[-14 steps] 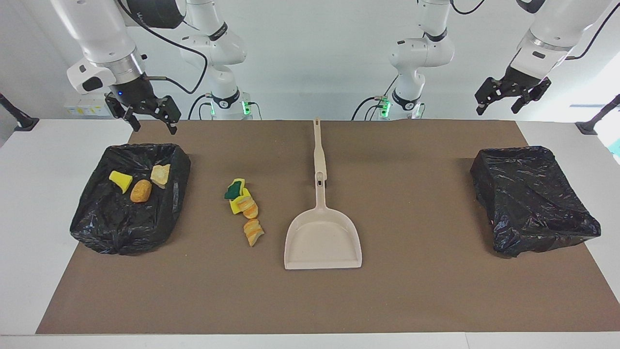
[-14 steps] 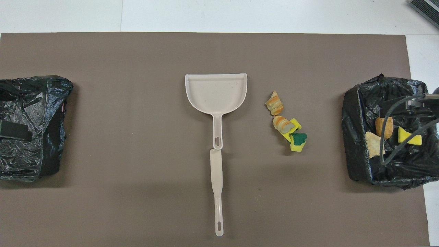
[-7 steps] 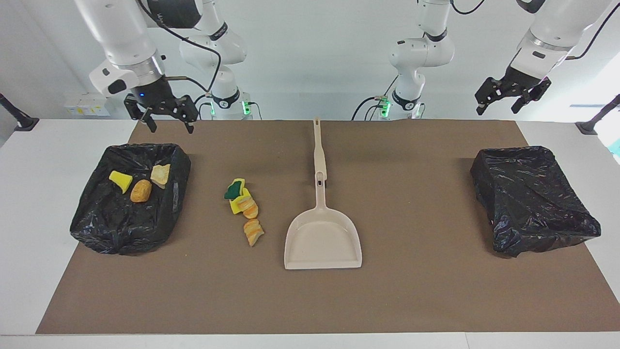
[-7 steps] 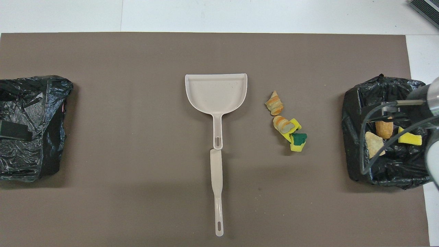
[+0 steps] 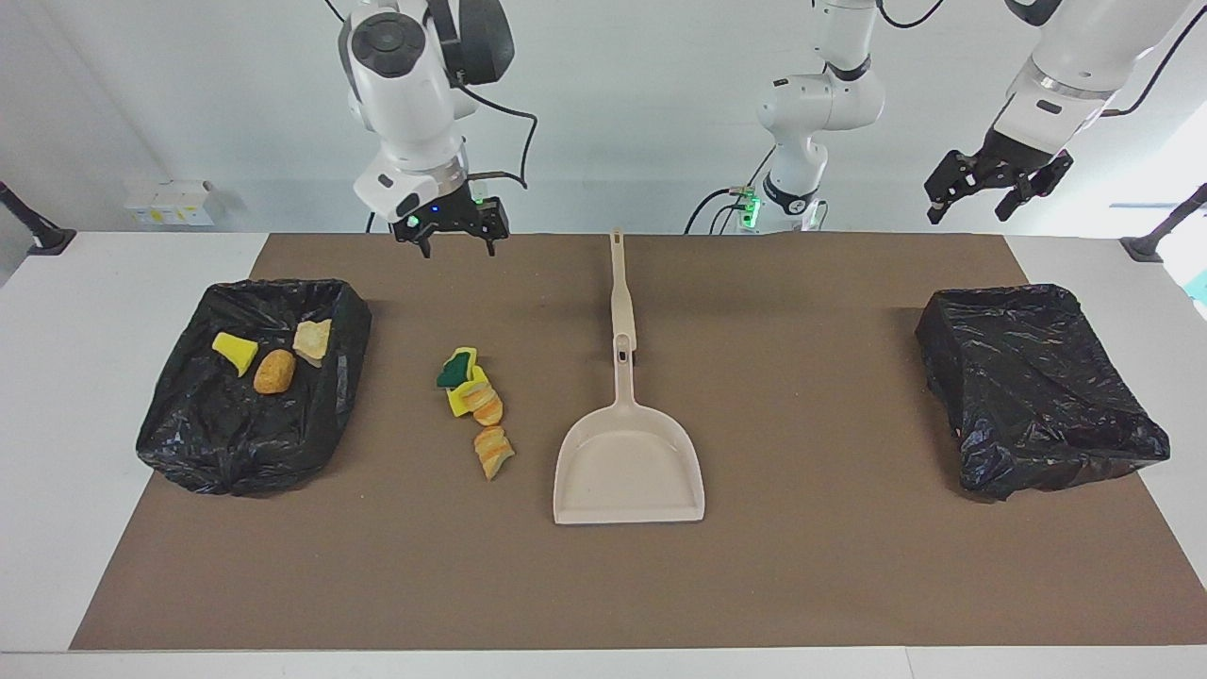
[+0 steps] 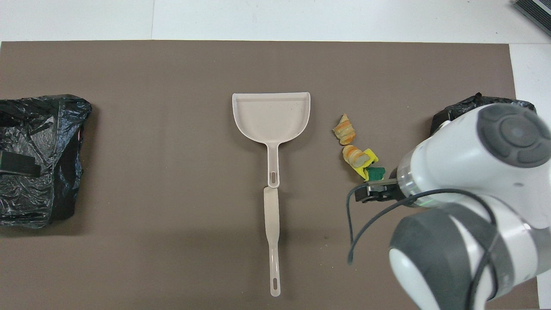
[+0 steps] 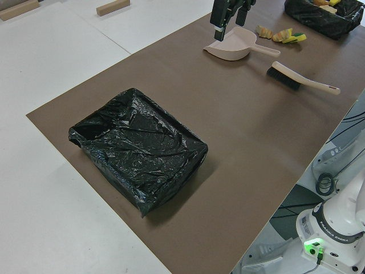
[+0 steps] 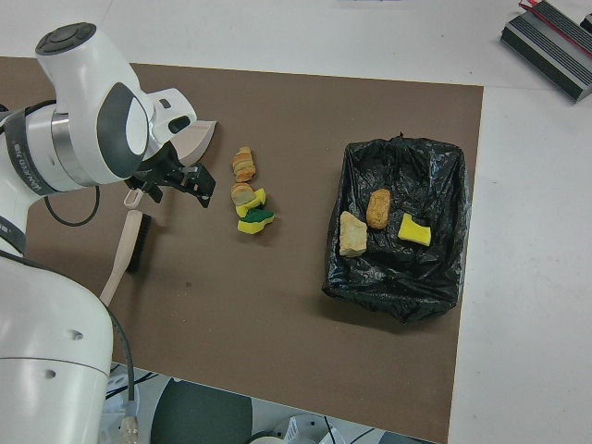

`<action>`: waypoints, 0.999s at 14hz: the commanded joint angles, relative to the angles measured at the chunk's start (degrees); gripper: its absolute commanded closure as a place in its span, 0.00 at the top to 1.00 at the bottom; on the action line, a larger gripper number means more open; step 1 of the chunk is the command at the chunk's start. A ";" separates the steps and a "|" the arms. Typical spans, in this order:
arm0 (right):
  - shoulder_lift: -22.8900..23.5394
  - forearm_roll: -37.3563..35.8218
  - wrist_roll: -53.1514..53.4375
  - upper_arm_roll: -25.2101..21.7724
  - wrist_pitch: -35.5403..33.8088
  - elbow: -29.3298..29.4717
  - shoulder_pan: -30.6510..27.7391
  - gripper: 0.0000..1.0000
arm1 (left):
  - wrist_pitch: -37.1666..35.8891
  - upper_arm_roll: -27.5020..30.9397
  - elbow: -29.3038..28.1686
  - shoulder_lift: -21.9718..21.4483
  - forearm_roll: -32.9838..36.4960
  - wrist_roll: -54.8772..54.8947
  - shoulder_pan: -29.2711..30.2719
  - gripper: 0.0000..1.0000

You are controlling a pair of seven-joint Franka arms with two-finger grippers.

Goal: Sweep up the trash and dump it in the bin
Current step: 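Grasp the brush with the right gripper while the left gripper reaches the dustpan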

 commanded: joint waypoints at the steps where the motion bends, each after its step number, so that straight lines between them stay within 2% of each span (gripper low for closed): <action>1: -2.48 4.10 6.64 -0.33 3.97 -6.92 3.83 1.00 | 0.35 -1.07 0.35 -0.12 -0.44 -0.11 -0.21 1.00; 5: -2.03 7.54 14.71 -0.33 14.68 -14.57 12.35 1.00 | 2.45 -3.88 -0.70 -0.12 -1.14 -1.95 -1.44 1.00; 7: 0.15 7.81 20.26 -0.33 18.99 -15.55 17.45 1.00 | 9.98 -3.89 -2.10 1.11 -3.51 -5.10 -5.11 1.00; 10: 4.46 7.81 25.11 -0.33 25.94 -16.43 23.70 1.00 | 18.43 -3.89 -2.46 7.34 -3.60 -16.34 -13.20 1.00; 14: 9.56 7.72 28.45 -0.41 33.06 -17.48 27.93 0.99 | 26.18 -3.89 -2.29 13.49 -3.69 -19.70 -19.27 1.00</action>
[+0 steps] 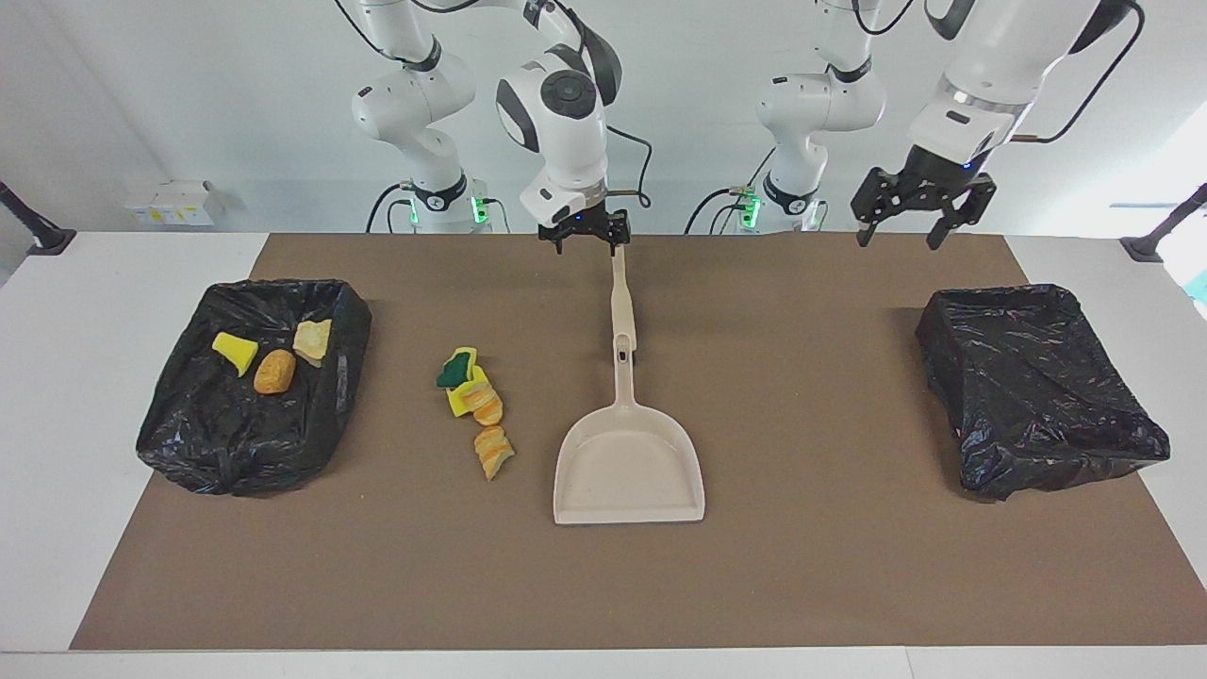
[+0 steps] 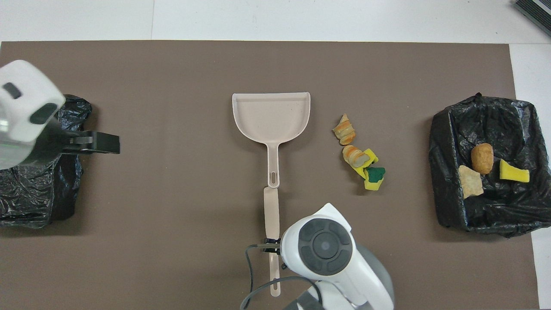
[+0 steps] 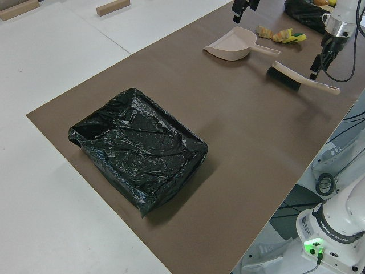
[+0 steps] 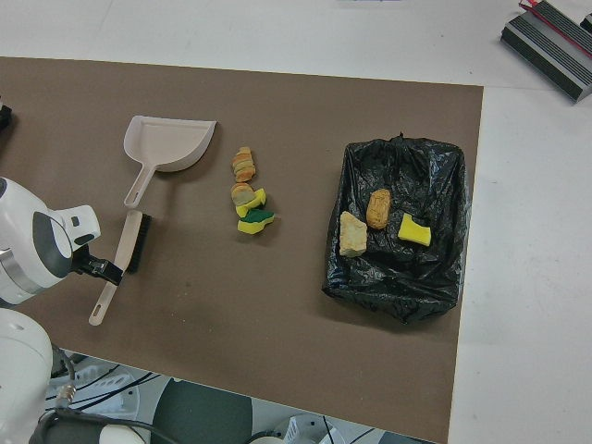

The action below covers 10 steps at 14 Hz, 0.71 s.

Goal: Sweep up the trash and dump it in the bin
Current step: 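Grasp the brush with the right gripper while the left gripper reaches the dustpan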

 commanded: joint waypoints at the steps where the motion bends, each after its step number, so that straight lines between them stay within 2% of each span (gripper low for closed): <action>1: 1.64 1.25 0.90 -0.50 2.84 -0.86 0.70 0.91 | 5.04 1.00 0.17 4.06 -0.36 -1.91 -4.30 1.00; 4: 1.65 1.16 0.29 -0.50 0.83 -0.86 0.35 0.72 | 10.22 1.00 0.25 10.38 -0.36 -3.23 -10.36 1.00; 7: 1.38 1.16 0.20 -0.50 -1.64 -0.78 0.44 0.51 | 15.68 1.00 0.34 14.26 -0.44 -5.52 -12.13 1.00; 10: 1.38 1.16 -0.76 -0.50 -2.95 -0.60 0.35 0.11 | 18.59 1.00 0.25 16.81 -0.53 -8.33 -13.63 1.00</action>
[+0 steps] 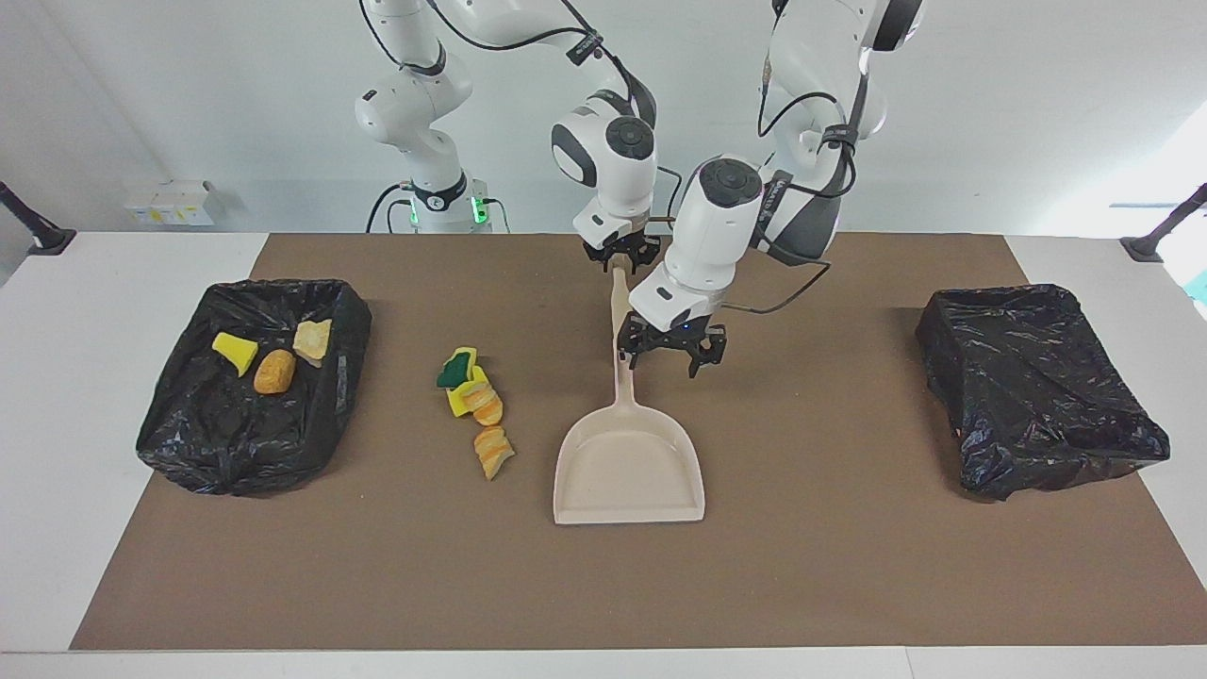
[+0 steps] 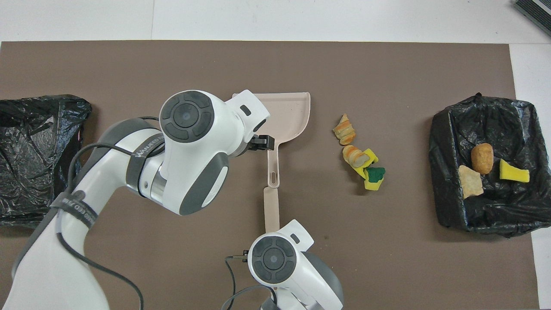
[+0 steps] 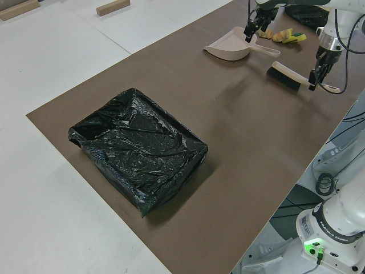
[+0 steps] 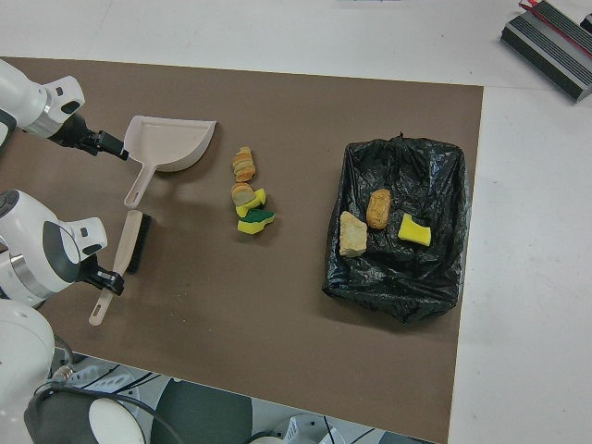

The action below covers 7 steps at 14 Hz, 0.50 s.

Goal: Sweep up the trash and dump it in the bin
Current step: 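Lift the dustpan with the left gripper while the right gripper lifts the brush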

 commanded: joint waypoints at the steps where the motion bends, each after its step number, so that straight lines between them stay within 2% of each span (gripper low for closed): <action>1: -1.17 1.16 -1.82 -0.12 -3.07 0.12 -0.60 0.00 | 1.32 0.99 0.31 1.14 -0.46 -1.96 -1.78 1.00; 3: -3.62 1.25 -2.10 -0.20 -5.18 0.30 -2.88 0.00 | 1.84 1.08 0.31 3.94 -0.37 -3.36 -4.24 1.00; 5: -6.08 1.25 -3.58 -0.20 -11.57 0.30 -6.22 0.00 | 1.41 1.08 0.31 3.95 -0.37 -3.37 -4.25 1.00; 7: -8.02 1.25 -5.43 -0.29 -14.76 -0.05 -10.87 0.00 | 1.15 0.99 -0.91 3.95 -0.37 -3.28 -4.51 1.00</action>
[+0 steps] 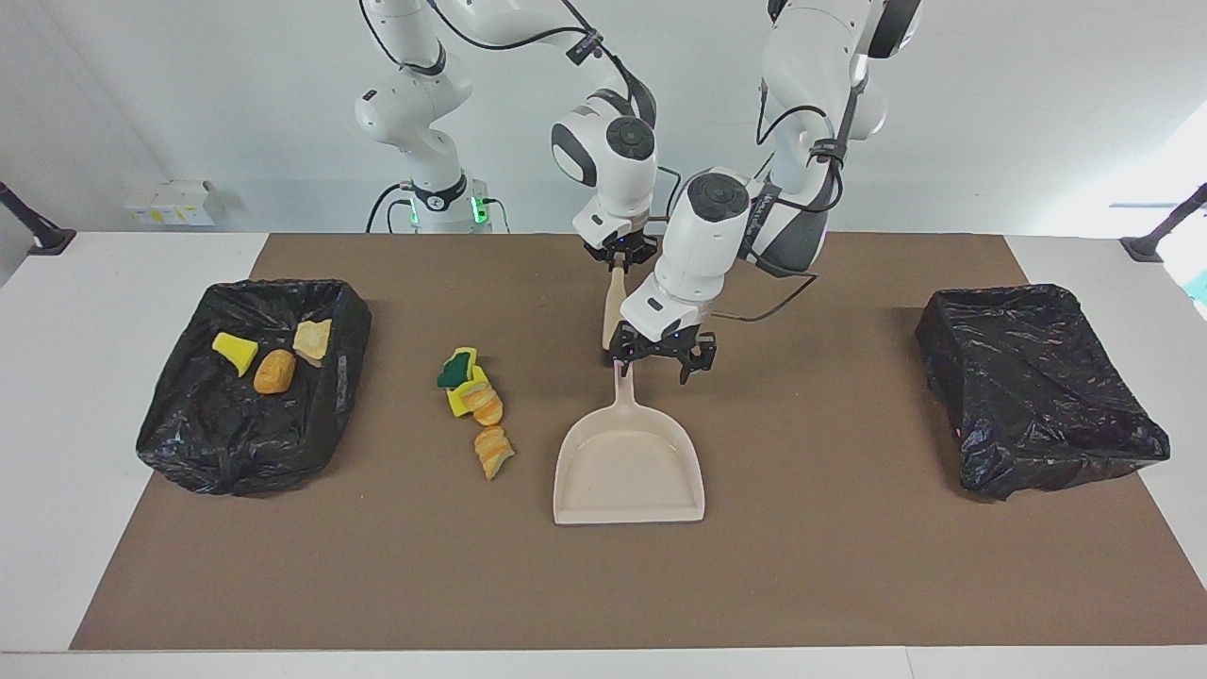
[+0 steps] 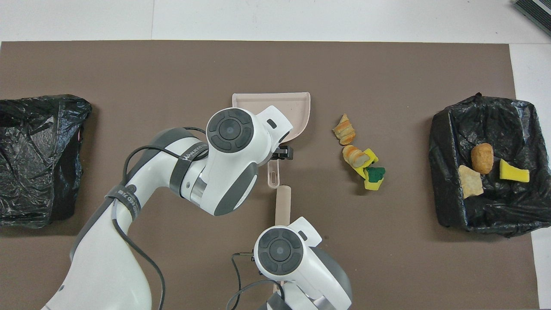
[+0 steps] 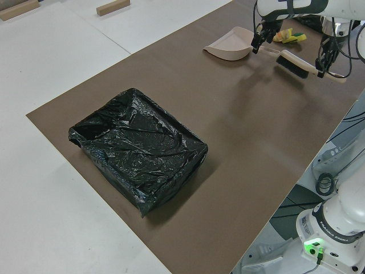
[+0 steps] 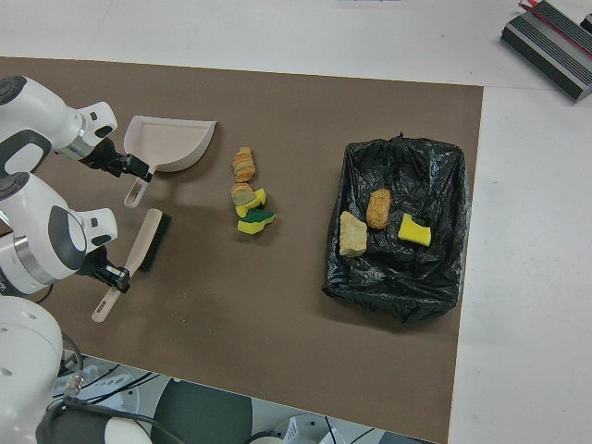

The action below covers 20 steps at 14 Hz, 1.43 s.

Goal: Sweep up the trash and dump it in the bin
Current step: 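Lift the dustpan with the left gripper while the right gripper lifts the brush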

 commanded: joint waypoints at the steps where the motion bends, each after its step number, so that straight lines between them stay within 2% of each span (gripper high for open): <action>1: -3.51 0.90 -3.68 0.11 -4.58 -0.85 -6.76 0.00 | -0.49 1.06 -1.27 -0.34 -0.36 -0.35 -0.93 1.00; 2: -4.30 0.29 -5.34 0.11 -5.73 -0.85 -8.96 0.00 | -1.45 1.06 -1.01 -0.35 -0.36 -0.35 -0.93 1.00; 3: -5.27 -0.15 -7.01 -0.07 -6.70 -1.02 -10.64 0.00 | -2.59 0.97 -0.92 -0.43 -0.44 -0.61 -1.02 0.72; 4: -6.58 -1.98 -9.38 0.02 -7.50 -1.28 -13.44 0.00 | -3.56 0.97 -0.92 -0.61 -0.44 -0.70 -1.02 0.54; 5: -7.20 -3.57 -11.58 0.11 -7.76 -1.20 -16.16 0.00 | -3.83 0.97 -0.83 -0.61 -0.44 -0.70 -1.02 0.42; 6: -7.30 -4.11 -13.34 -0.07 -8.03 -1.02 -17.49 0.00 | -3.92 0.97 -0.74 -0.52 -0.88 -0.79 -1.02 0.19; 7: -7.12 -5.68 -15.71 -0.07 -8.38 -0.85 -19.60 0.00 | -3.75 0.97 -0.74 -0.61 -2.01 -0.70 -0.93 0.01; 10: -6.51 -8.68 -27.37 0.02 -7.51 -1.11 -27.85 0.00 | -4.10 1.06 -0.57 -1.13 -1.85 0.18 -0.32 0.00; 13: -5.72 -9.82 -40.13 0.11 -4.09 -1.72 -35.68 0.00 | -4.62 1.58 -1.01 -3.85 -1.59 3.32 1.61 0.00; 17: -5.28 -9.74 -42.89 0.28 1.88 -8.04 -35.97 0.00 | -15.24 1.67 -1.27 -8.77 -1.59 29.02 7.40 0.00; 20: -3.18 -8.25 -41.14 0.37 4.26 -8.49 -35.97 0.00 | -21.40 1.76 -2.23 -12.03 -1.06 48.88 11.45 0.00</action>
